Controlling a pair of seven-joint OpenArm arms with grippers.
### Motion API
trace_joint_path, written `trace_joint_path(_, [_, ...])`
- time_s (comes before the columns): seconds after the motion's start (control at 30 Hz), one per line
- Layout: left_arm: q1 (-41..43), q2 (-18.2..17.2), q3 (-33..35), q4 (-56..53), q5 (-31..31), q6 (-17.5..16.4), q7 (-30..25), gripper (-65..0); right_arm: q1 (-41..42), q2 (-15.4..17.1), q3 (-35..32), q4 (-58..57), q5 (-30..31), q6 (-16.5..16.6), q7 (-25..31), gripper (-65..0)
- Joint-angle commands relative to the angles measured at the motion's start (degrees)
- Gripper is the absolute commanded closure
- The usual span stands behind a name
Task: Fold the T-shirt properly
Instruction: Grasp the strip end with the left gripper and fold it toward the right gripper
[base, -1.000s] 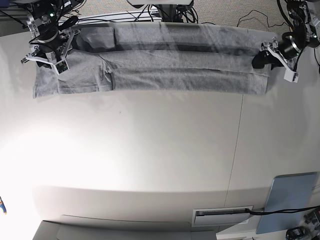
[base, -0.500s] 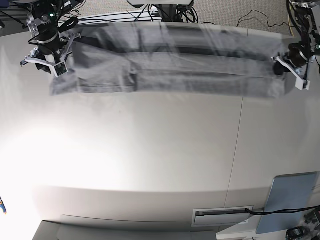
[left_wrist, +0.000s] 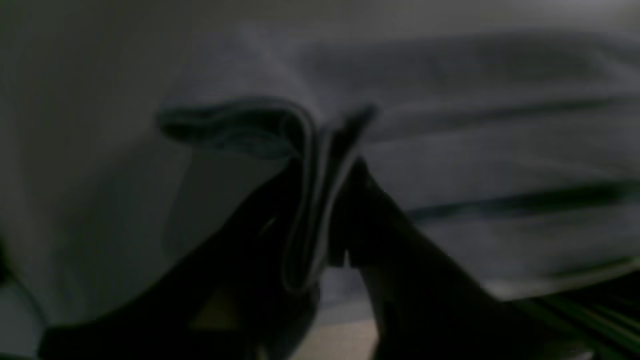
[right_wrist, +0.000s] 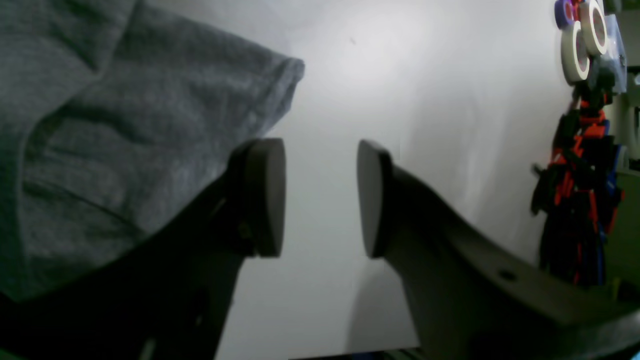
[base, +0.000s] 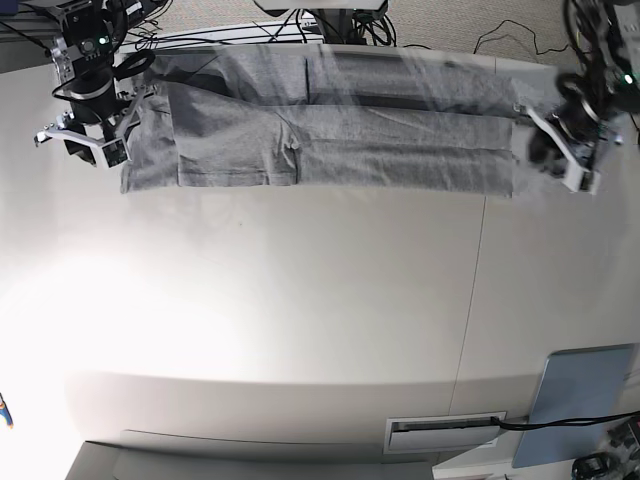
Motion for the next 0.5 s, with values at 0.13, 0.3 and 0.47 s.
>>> trace_joint_path(0.13, [2.9, 5.5, 2.0, 5.8, -7.4, -1.5, -1.7, 0.0, 0.7, 0.9, 0.5, 1.0, -0.9, -0.8, 1.4, -24.1])
trace_joint_path(0.3, [2.8, 9.7, 10.9, 5.8, -7.6, -1.2, -2.0, 0.0, 0.7, 0.9, 0.5, 1.0, -0.9, -0.8, 1.5, -24.1])
trace_joint_path(0.47, [1.9, 11.8, 21.1, 5.7, -0.9, 4.2, -6.0, 0.0, 0.7, 0.9, 0.5, 1.0, -0.9, -0.8, 1.4, -24.1])
